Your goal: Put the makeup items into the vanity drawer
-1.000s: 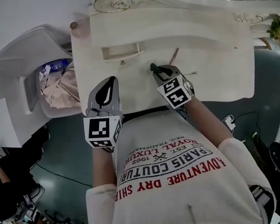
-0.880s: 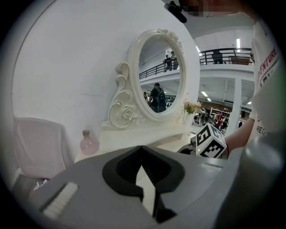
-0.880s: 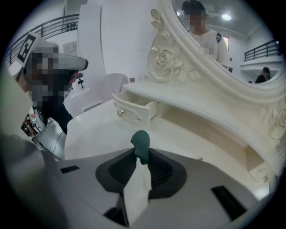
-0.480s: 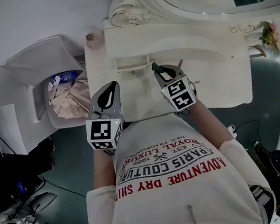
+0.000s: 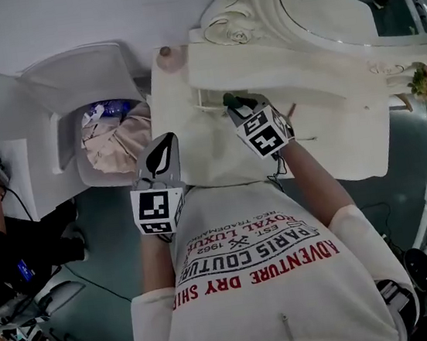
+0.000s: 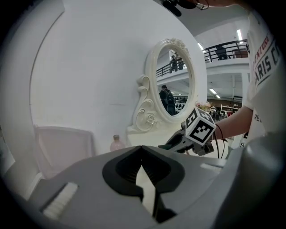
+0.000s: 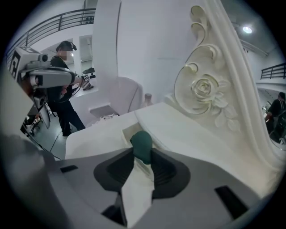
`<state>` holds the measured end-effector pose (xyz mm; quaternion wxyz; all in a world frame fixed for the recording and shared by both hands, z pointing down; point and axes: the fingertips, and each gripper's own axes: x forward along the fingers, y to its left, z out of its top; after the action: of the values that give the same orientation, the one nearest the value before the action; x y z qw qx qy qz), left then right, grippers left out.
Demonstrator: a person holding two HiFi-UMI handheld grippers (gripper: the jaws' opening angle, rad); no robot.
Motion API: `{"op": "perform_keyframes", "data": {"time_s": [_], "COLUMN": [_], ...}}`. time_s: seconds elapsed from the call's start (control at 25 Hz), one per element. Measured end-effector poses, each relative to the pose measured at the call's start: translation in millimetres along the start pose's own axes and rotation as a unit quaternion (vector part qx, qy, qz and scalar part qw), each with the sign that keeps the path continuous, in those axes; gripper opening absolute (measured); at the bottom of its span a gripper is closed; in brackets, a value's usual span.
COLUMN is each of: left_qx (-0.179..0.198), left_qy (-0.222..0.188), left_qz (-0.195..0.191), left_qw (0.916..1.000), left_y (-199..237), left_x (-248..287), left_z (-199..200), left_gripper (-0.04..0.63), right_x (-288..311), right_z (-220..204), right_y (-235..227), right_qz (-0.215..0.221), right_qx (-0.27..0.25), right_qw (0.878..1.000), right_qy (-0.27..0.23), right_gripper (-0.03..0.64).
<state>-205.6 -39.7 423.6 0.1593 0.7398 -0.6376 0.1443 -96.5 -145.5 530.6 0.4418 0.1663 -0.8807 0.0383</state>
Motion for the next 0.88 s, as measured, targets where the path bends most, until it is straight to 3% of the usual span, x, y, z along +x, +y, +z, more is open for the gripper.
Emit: {"op": "perform_keyframes", "data": {"time_s": [0.16,0.28,0.4,0.44,0.88], "left_qx": [-0.012,-0.019,-0.02,-0.019,0.002], "left_qy": [0.003,0.0,-0.003,-0.004,-0.012], "left_qz": [0.014,0.016,0.012,0.009,-0.058], "left_qw": [0.9998,0.9997,0.9997,0.9998,0.9983], "left_y": [13.4,19.0,20.9,20.5,-5.0], "left_x": [-8.1,-10.0,-8.6,-7.4,22.4], "left_z": [-7.7,-8.5,-7.8,-7.4,7.5], "left_gripper": [0.011,0.011,0.011,0.011,0.011], "right_x": [12.8,15.2,15.9,15.4,-28.6], "right_z": [0.9,-0.2,0.3,0.6,-19.2], "right_y": [4.3,2.5,-2.7,-3.5,-23.5], "right_qz": [0.019,0.033,0.036,0.035,-0.038], "right_qx": [0.007,0.043,0.069,0.074,0.128], "right_qw": [1.0,0.998,0.997,0.996,0.991], "right_qy": [0.02,0.026,0.023,0.021,-0.009], "right_gripper": [0.124,0.128,0.237,0.241,0.244]}}
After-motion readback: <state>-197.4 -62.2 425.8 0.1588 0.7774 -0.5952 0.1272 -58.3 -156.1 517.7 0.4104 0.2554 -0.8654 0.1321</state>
